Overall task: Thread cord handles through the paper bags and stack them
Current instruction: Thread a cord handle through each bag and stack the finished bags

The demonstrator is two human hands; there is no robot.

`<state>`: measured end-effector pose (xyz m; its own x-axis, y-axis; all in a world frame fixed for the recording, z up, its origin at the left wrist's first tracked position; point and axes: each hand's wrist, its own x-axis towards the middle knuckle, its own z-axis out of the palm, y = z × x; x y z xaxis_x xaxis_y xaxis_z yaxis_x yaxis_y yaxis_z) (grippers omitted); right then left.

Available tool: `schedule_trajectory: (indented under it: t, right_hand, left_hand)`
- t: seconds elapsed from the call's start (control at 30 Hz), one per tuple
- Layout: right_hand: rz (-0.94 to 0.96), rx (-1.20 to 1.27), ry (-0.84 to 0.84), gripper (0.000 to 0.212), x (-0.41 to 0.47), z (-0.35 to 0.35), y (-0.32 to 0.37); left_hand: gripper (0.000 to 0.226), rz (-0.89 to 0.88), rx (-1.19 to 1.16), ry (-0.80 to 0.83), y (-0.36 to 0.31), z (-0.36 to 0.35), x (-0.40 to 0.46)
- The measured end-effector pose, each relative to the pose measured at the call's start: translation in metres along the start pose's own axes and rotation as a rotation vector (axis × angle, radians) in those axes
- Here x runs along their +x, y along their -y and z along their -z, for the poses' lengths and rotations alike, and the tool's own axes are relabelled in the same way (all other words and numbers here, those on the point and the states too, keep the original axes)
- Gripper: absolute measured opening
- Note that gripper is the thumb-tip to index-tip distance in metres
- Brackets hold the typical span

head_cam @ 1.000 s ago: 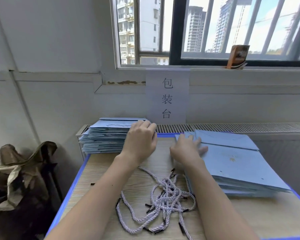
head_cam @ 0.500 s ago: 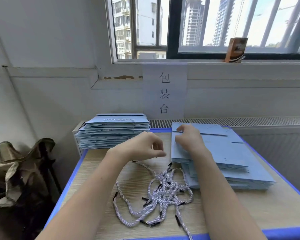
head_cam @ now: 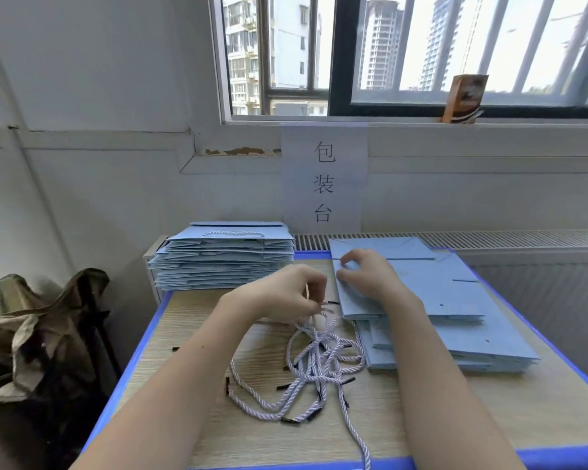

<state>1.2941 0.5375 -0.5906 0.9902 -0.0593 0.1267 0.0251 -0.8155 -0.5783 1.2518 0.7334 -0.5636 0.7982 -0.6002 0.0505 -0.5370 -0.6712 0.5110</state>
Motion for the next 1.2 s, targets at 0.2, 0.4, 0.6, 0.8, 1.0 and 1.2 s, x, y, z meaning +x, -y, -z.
schedule_trajectory:
  t: [0.2, 0.4, 0.6, 0.8, 1.0, 1.2]
  right_hand:
    - [0.047, 0.143, 0.076, 0.027, -0.001, 0.005, 0.0]
    - [0.073, 0.457, 0.02, 0.013, -0.005, 0.016, 0.002]
    - [0.221, 0.933, 0.147, 0.024, -0.022, 0.028, 0.024]
    - [0.272, 0.889, 0.128, 0.021, -0.023, 0.03, 0.021]
    - [0.111, 0.456, -0.047, 0.015, -0.011, 0.027, 0.006]
    - [-0.221, 0.33, -0.363, 0.027, 0.0, 0.032, -0.013]
  left_hand:
    - [0.014, -0.042, -0.247, -0.463, 0.0, 0.002, 0.008]
    - [0.008, -0.044, -0.482, -0.874, -0.003, 0.012, 0.007]
    - [0.008, -0.033, -0.264, -0.728, 0.001, -0.002, 0.015]
    - [0.009, -0.028, -0.188, -0.7, 0.0, -0.008, 0.017]
    - [0.009, -0.041, -0.061, -0.712, 0.006, -0.011, 0.019]
    - [0.018, -0.295, 0.017, -0.372, -0.012, -0.028, 0.016]
